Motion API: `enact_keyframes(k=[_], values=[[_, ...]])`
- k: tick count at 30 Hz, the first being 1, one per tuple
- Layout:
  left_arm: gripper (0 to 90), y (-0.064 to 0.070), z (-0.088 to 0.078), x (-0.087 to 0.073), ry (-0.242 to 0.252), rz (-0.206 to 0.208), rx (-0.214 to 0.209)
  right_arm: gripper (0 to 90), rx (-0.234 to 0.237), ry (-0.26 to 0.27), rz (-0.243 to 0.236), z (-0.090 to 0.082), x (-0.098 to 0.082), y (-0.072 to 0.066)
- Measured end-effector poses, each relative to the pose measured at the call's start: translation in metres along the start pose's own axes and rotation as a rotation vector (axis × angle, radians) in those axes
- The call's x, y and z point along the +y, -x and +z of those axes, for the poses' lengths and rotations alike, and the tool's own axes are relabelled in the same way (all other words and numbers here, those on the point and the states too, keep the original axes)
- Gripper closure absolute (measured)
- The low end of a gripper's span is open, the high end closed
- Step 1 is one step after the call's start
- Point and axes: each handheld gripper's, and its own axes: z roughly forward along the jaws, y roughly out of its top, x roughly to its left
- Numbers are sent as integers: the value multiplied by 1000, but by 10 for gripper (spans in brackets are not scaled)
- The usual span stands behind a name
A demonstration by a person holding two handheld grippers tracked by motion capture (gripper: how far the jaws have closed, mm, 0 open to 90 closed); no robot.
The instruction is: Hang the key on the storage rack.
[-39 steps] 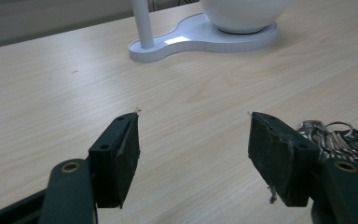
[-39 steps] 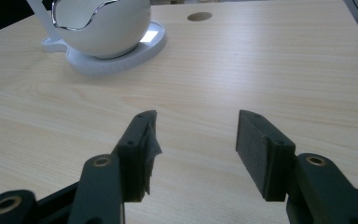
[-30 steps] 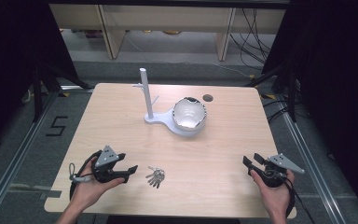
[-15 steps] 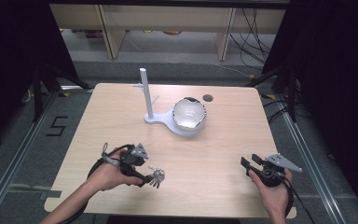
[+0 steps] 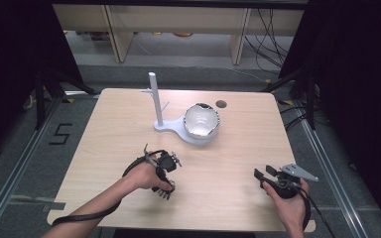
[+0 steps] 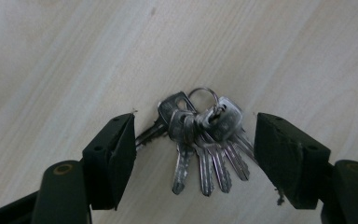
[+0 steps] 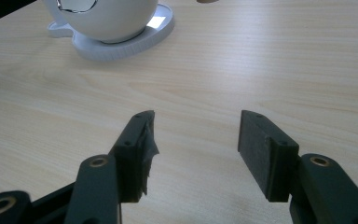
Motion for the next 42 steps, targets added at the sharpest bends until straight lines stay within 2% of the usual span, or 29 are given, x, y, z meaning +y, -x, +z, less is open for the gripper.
enact_keyframes(k=[4,5,7,8,9,11,13,14,15,16,17,21,22,24,26,29,30,31,32,36,37,38,40,42], values=[[283,0,6,8,-35,39,6,465,-2,-16,12,-1,0,0],[276,1,8,10,-59,61,-3,465,-11,-11,-9,-1,0,0],[271,2,10,13,-72,76,-15,465,-2,-16,28,0,0,-2],[267,2,11,13,-71,77,-19,465,10,-14,30,0,0,-2],[265,2,12,14,-79,88,-17,464,19,-17,21,0,0,0],[261,2,15,14,-85,104,-17,464,1,-27,6,1,-1,1],[261,2,16,15,-85,103,-29,463,-4,-52,47,-1,-1,-3],[261,3,17,14,-83,101,-33,463,-8,-40,8,-1,0,-1],[261,3,19,14,-79,100,-34,463,-4,-37,13,0,-1,-1],[261,3,19,14,-85,103,-35,463,6,-39,46,0,-1,-3],[252,4,19,13,-83,106,-30,463,-1,-30,15,0,-1,-1],[259,4,19,12,-82,101,-20,463,1,-35,21,0,-1,-1],[256,4,19,11,-93,100,-15,463,5,-39,65,0,-1,-4],[251,5,18,10,-96,79,-11,463,-3,-33,11,0,0,-1],[259,7,17,8,-105,69,-8,463,-2,-30,10,0,0,-1],[328,10,15,6,-120,56,-7,463,-11,-43,0,-1,0,-1],[355,10,15,5,-116,49,-3,463,-2,-40,-1,0,0,-1],[384,10,14,4,-119,53,-1,463,15,-36,55,0,-1,-5],[419,10,14,4,-116,48,0,463,2,-39,32,1,-1,-4],[524,9,11,3,-127,41,-4,464,-2,-56,50,-1,0,-5],[551,8,11,2,-122,46,-4,463,-3,-52,40,-1,0,-4],[580,8,11,2,-120,46,-4,463,-6,-39,1,0,0,-1],[640,8,11,2,-121,54,-2,463,-6,-38,1,0,0,-1],[654,8,10,1,-119,64,-1,463,-8,-35,-9,0,0,0]])
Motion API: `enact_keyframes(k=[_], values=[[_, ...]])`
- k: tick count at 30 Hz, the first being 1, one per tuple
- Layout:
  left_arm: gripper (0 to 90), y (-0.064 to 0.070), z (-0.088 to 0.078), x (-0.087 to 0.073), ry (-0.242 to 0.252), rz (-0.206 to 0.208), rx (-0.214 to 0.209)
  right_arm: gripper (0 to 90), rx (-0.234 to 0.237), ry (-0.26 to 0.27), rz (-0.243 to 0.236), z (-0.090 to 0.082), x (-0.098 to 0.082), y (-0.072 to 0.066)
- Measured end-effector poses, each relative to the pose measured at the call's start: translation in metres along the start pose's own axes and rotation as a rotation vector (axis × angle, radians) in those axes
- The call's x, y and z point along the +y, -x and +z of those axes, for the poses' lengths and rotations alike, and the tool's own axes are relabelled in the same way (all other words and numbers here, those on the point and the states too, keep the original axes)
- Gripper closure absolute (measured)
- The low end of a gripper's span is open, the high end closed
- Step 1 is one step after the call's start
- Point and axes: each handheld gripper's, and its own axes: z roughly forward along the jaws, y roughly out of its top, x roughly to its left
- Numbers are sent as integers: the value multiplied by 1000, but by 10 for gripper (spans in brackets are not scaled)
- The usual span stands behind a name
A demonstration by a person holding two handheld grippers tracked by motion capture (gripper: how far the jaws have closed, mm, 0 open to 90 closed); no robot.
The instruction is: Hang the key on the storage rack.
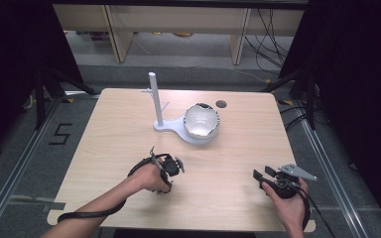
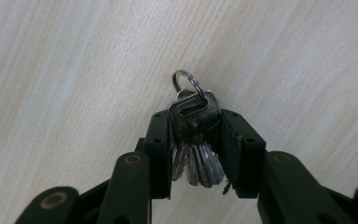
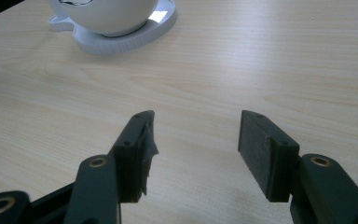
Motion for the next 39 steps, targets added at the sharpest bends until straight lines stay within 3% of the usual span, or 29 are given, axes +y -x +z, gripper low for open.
enact_keyframes(k=[8,9,11,16,17,18,21,22,25,26,27,29,30,31,33,34,36,39], values=[[662,0,0,-3,12,13,-8,463,0,-4,8,0,0,-1],[662,0,-1,-3,1,16,-12,463,4,-18,45,-1,0,-3],[660,-1,0,-3,2,8,-20,463,6,-24,59,-1,0,-4],[568,-2,-1,-3,-10,-2,-55,463,8,-2,51,0,0,-3],[547,-2,0,-4,-9,-5,-51,463,10,-4,56,0,0,-3],[536,-2,0,-4,-9,-5,-51,463,2,3,14,0,0,0],[527,-3,0,-5,-21,-9,-41,463,4,2,15,0,0,0],[532,-3,0,-5,-19,-15,-39,463,14,-3,59,0,0,-3],[616,-4,-1,-5,-36,12,-14,463,1,-24,55,-2,0,-4],[658,-4,0,-5,-34,13,-8,463,-6,-26,31,-2,0,-2],[661,-4,0,-5,-34,18,-9,463,6,-19,55,-1,0,-4],[693,-2,0,-6,-46,27,-11,462,4,-9,44,-1,0,-3],[775,-3,-1,-6,-53,43,-18,462,5,-9,46,-1,0,-3],[797,-3,-1,-6,-53,43,-18,462,8,0,43,0,0,-3],[798,-3,-1,-7,-31,56,-15,462,5,-9,46,-1,0,-3],[798,-3,-1,-7,-31,51,-18,461,1,-8,31,-1,0,-2],[799,-3,-1,-7,-35,31,-28,461,7,-28,55,-2,0,-4],[800,-2,-1,-6,-39,56,-10,461,9,-30,57,-2,0,-4]])
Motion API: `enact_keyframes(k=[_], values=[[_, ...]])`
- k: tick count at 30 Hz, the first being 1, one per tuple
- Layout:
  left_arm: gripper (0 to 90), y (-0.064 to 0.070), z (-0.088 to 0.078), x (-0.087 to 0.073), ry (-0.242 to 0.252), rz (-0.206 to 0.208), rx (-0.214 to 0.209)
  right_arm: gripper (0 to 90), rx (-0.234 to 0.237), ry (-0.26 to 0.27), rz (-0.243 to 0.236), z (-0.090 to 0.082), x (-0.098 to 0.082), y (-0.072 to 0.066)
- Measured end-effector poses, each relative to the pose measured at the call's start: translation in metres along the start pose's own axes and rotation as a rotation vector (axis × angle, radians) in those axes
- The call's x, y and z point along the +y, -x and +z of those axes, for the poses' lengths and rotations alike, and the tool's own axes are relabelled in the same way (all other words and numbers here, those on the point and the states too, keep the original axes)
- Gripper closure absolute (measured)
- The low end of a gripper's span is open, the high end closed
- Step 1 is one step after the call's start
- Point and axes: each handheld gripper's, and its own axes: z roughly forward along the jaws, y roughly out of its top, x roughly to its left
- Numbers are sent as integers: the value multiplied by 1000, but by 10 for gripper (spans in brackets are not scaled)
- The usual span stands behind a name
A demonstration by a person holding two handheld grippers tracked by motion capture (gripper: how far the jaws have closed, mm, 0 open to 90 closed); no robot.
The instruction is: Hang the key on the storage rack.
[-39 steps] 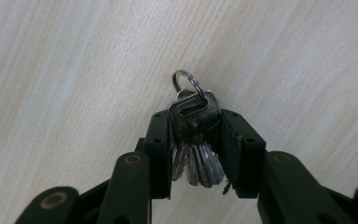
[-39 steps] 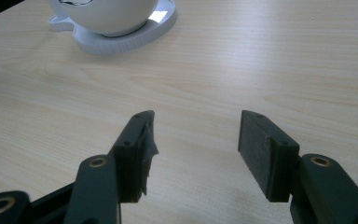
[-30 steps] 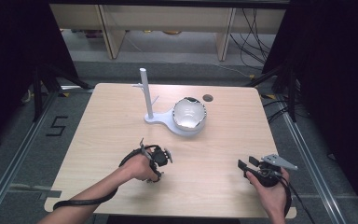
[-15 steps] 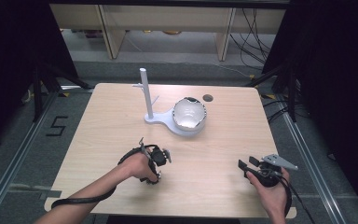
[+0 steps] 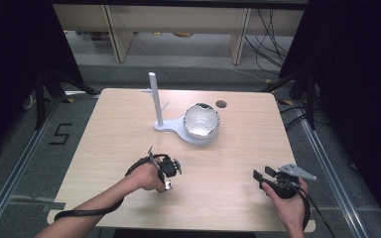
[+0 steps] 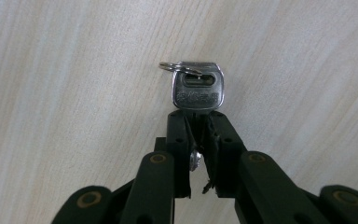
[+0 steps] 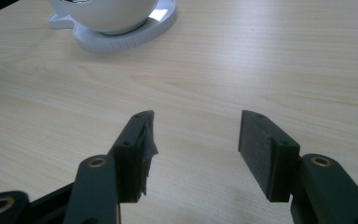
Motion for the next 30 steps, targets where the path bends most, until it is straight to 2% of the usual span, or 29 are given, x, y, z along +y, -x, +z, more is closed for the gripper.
enact_keyframes(k=[4,5,6,7,8,9,10,11,12,13,14,15,16,18,19,20,23,24,25,26,27,28,29,30], values=[[801,-1,-1,0,10,-2,-3,459,-3,11,-2,1,0,1],[801,-1,-1,-1,15,-2,-1,458,1,27,-11,2,-1,2],[802,-1,-1,-1,15,-2,-1,458,-4,29,-45,2,0,5],[802,-1,0,-2,25,-3,4,457,5,18,9,2,-1,1],[802,-1,-1,-2,26,-7,5,457,5,19,8,2,-1,1],[802,0,-1,-3,29,-9,5,456,-13,22,-47,1,0,5],[802,0,-2,-3,27,-9,2,456,-21,14,-64,0,1,6],[802,0,-3,-3,25,-10,-2,456,-8,4,-5,0,0,2],[802,0,-5,-4,30,-12,-5,456,-8,-3,6,0,0,1],[802,1,-6,-4,28,-29,-20,456,-1,27,-41,2,0,4],[803,0,-9,-4,32,-20,-12,456,-2,28,-41,2,0,5],[802,0,-11,-4,30,-22,-15,456,4,21,9,2,-1,1],[802,1,-13,-5,29,-27,-16,456,1,20,9,1,-1,1],[803,0,-17,-6,37,-26,-14,456,5,18,7,1,0,1],[802,0,-19,-6,41,-30,-12,456,-5,30,-44,1,0,5],[802,-1,-21,-6,40,-30,-11,456,-5,31,-44,1,0,5],[802,-2,-27,-8,54,-34,-1,456,-2,27,-35,2,0,4],[802,-2,-30,-9,61,-38,0,456,0,21,9,2,-1,1],[803,-3,-33,-9,60,-35,-1,456,-5,20,7,2,-1,1],[802,-4,-36,-10,64,-39,-2,456,-4,30,-36,2,0,4],[802,-5,-39,-10,74,-41,-1,456,-28,15,-64,-1,1,6],[802,-5,-39,-10,74,-41,-1,456,-27,16,-62,0,1,5],[803,-8,-48,-11,88,-44,6,456,-28,15,-63,0,1,5],[802,-9,-52,-12,100,-46,10,456,-7,11,-16,1,0,2]])
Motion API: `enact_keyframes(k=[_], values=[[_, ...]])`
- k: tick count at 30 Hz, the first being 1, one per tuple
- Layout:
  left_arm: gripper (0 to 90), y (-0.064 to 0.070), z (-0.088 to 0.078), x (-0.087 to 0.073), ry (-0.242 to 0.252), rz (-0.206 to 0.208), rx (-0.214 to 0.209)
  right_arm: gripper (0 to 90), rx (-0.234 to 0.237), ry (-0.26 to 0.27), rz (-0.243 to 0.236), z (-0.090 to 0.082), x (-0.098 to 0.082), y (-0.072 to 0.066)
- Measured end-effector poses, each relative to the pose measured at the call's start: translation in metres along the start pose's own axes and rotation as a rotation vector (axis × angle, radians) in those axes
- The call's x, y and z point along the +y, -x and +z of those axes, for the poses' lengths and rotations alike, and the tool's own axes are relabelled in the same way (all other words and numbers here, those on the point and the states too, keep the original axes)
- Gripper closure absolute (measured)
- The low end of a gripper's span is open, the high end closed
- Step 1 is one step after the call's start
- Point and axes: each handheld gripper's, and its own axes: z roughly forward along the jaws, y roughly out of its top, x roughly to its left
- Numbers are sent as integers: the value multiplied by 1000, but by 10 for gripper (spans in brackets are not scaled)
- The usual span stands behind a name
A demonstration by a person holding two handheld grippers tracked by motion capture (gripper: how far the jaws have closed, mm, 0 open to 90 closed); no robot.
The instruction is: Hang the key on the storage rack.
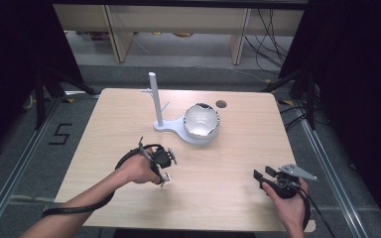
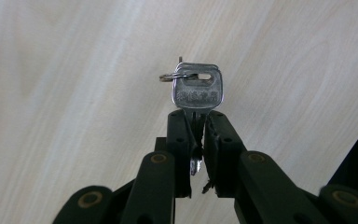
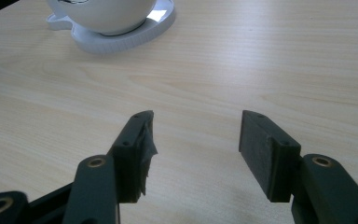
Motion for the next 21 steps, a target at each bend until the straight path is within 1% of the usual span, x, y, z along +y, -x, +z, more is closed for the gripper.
enact_keyframes(k=[1,2,4,5,6,7,9,10,11,12,13,14,15,16,17,18,19,20,21], values=[[802,-2,-4,0,2,-6,1,456,-3,11,-32,0,0,2],[802,-3,-7,0,10,-8,1,456,-4,10,-32,0,0,2],[802,-8,-15,-1,27,-30,3,456,-4,12,-32,1,0,2],[802,-9,-17,-1,37,-37,1,456,1,-1,9,0,0,-1],[802,-9,-17,-1,37,-37,1,456,1,-1,11,0,0,-1],[802,-13,-23,-2,55,-57,1,456,2,1,3,0,0,-1],[802,-16,-28,-3,59,-61,4,456,9,-1,14,0,0,-2],[802,-18,-30,-4,60,-63,8,456,-8,16,-13,3,-1,0],[802,-18,-31,-4,79,-83,10,456,-9,5,7,3,-1,-2],[802,-19,-33,-5,72,-76,12,456,-5,-3,7,2,0,-2],[802,-21,-35,-5,70,-75,13,456,-6,2,1,3,-1,-2],[802,-21,-35,-6,78,-88,14,456,-1,-12,9,2,-1,-3],[802,-22,-36,-6,78,-88,14,456,1,-14,8,2,-1,-3],[802,-25,-38,-7,70,-79,17,456,-1,-13,6,2,-1,-3],[802,-25,-39,-7,74,-91,20,456,-1,-13,6,2,-1,-3],[802,-26,-39,-8,78,-95,20,456,-11,-13,-1,3,-1,-3],[802,-29,-41,-8,66,-89,20,456,-10,-15,1,3,-1,-3],[802,-30,-41,-9,76,-103,21,457,-12,-11,0,3,-1,-3],[802,-32,-42,-9,68,-98,24,456,-11,-11,-1,3,-1,-3]])
